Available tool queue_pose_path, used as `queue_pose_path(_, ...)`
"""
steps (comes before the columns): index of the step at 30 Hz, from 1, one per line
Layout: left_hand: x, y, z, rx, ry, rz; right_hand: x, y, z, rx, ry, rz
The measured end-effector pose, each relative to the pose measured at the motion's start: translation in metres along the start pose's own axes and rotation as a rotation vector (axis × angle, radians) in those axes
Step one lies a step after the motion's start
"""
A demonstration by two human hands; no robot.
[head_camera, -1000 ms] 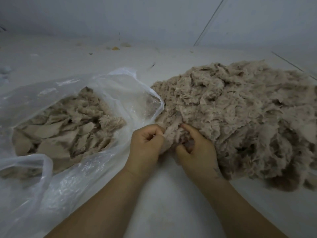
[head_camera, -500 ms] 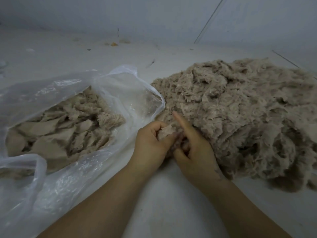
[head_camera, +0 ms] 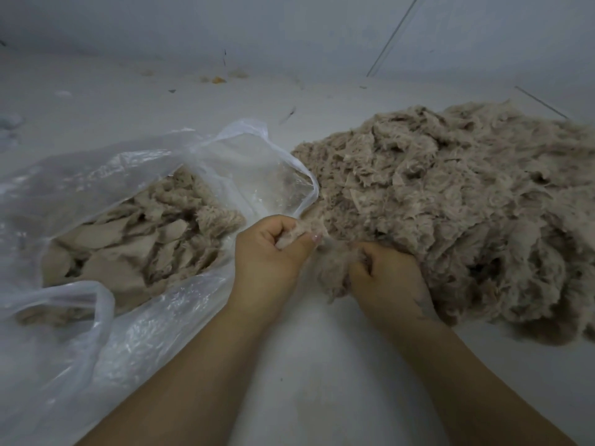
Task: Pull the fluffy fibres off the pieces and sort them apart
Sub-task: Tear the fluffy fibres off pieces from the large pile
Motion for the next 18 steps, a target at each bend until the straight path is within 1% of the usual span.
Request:
queue_pose_path(1,0.001,0.001,0.001,0.048,0.02,-0.079,-0.001,-0.004,0.002,-0.011,-0.001,-0.016)
queue_pose_path(2,0.003,0.003,0.004,0.108,0.026,-0.168,-0.001,-0.009,0.004,-0.019,0.011,-0.085)
queue_pose_path(4,0.01,0.007,0.01,0.253,-0.012,-0.328,0.001,-0.02,0.011,-0.046,0.047,-0.325)
queue_pose_path(6,0.017,0.011,0.014,0.38,-0.092,-0.402,0.008,-0.026,0.015,0.046,-0.006,-0.601)
queue_pose_path(8,0.022,0.014,0.017,0.46,-0.217,-0.491,0.013,-0.021,0.017,0.164,-0.046,-0.764)
queue_pose_path(9,0.024,0.015,0.018,0.463,-0.279,-0.526,0.012,-0.019,0.017,0.193,-0.038,-0.831)
queue_pose_path(10,0.023,0.016,0.019,0.43,-0.321,-0.518,0.011,-0.018,0.016,0.214,-0.032,-0.887)
queue_pose_path(11,0.02,0.017,0.018,0.356,-0.333,-0.453,0.011,-0.017,0.016,0.236,-0.041,-0.953)
queue_pose_path(14,0.008,0.017,0.01,0.102,-0.272,-0.125,0.013,-0.015,0.018,0.233,-0.064,-0.994)
queue_pose_path(16,0.006,0.01,0.005,0.0,-0.21,-0.094,0.016,-0.009,0.02,0.299,-0.05,-1.104)
queue_pose_path(18,0.01,0.003,0.004,-0.039,-0.23,-0.148,0.017,-0.006,0.02,0.341,-0.046,-1.226)
Point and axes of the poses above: each hand's wrist, its own z-axis away from the middle knuckle, its own x-axis out of the palm, y = z × x, the point moved 4 cm from there along -z, towards the middle knuckle, and after that the axes turned 11 degrees about -x, right-handed, at the moved point
